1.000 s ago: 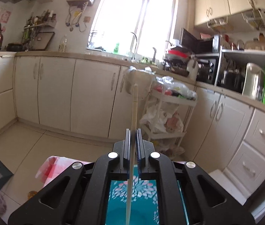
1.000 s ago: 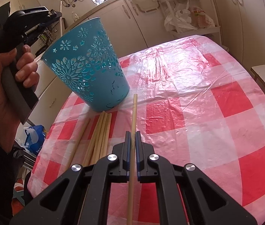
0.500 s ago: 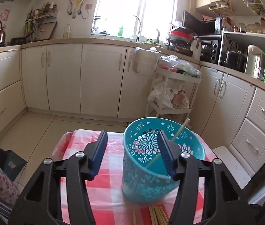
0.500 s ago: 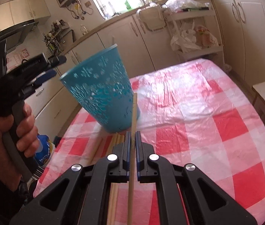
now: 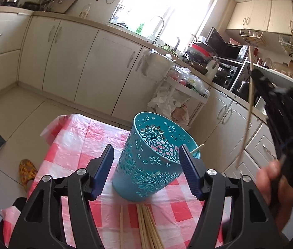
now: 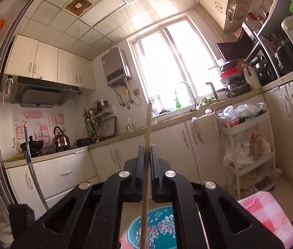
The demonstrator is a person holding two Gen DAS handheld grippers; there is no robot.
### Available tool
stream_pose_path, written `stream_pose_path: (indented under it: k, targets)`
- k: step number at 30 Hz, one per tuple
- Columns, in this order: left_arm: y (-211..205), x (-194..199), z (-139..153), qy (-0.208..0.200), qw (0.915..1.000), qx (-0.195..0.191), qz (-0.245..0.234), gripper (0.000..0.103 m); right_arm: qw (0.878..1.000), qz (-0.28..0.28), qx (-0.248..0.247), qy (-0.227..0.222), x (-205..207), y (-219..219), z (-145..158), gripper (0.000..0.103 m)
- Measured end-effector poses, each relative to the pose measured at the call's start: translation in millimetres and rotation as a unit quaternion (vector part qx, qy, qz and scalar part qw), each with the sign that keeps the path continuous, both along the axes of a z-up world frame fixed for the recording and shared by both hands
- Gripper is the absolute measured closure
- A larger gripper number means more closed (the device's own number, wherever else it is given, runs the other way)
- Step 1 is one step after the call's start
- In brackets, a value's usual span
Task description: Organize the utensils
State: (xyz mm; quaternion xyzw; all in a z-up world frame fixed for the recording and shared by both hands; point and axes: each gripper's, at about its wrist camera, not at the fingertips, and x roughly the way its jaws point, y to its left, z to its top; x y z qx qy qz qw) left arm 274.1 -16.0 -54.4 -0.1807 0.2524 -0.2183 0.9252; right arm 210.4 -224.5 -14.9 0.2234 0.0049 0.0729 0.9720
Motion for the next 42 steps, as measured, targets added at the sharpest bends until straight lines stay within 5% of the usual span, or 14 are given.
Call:
stream_pose_path:
  k: [10, 16, 19, 26, 30, 36, 42]
  targets:
    - [7.1, 16.0, -24.2, 0.036, 0.9994, 0.001, 0.003, 0.041, 0.996, 0.001, 0.037, 0.081, 67.9, -2.4, -63.7, 0.097]
    - [8.4, 17.4, -36.9, 0.054, 0.9985, 0.009, 0.004, 0.040, 0.993, 0.023, 0.018, 0.115, 64.2, 7.1, -85.0, 0.095]
    - [6.7, 12.8, -41.3, 0.058, 0.9981, 0.019, 0.001, 0.040, 0.990, 0.032, 0.001, 0.137, 58.6, 9.8, -88.2, 0.071]
    - [1.4, 2.8, -58.1, 0.090, 0.9935, 0.068, -0.009, 0.040, 0.983, 0.036, 0.004, 0.181, 5.8, -5.5, -84.1, 0.070]
    - [-3.3, -1.7, -77.8, 0.124, 0.9855, 0.114, -0.022, 0.040, 0.961, 0.063, -0.026, 0.269, -27.1, -1.9, -105.7, 0.070]
    - [-21.9, -5.9, -97.1, 0.152, 0.9708, 0.182, -0.038, 0.040, 0.903, 0.119, -0.072, 0.406, -46.4, 21.0, -167.5, 0.081]
    - [-37.5, -8.1, -104.9, 0.151, 0.9601, 0.231, -0.045, 0.041, 0.886, 0.135, -0.094, 0.433, -38.5, 39.5, -187.1, 0.081]
